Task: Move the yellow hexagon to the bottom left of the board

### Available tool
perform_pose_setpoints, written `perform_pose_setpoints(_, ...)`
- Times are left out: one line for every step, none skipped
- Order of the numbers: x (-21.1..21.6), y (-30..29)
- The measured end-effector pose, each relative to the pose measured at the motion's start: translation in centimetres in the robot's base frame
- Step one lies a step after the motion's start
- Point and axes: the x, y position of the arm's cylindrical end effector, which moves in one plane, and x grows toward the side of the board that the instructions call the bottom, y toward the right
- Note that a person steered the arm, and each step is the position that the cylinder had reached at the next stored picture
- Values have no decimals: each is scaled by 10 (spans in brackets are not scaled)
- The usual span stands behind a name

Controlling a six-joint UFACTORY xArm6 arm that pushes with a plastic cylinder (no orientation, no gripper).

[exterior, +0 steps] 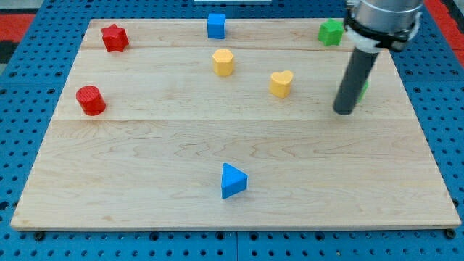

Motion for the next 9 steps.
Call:
perform_pose_setpoints(1,-35)
perform_pose_setpoints(1,-34)
perform_pose_setpoints(-1,-21)
perform_pose_setpoints(-48,-14)
perform_pose_setpoints(-88,-25)
perform_pose_setpoints(-125,-85)
perform_pose_setpoints(-135,-160)
perform_pose_setpoints(-110,-224)
perform_pose_setpoints(-70,-260)
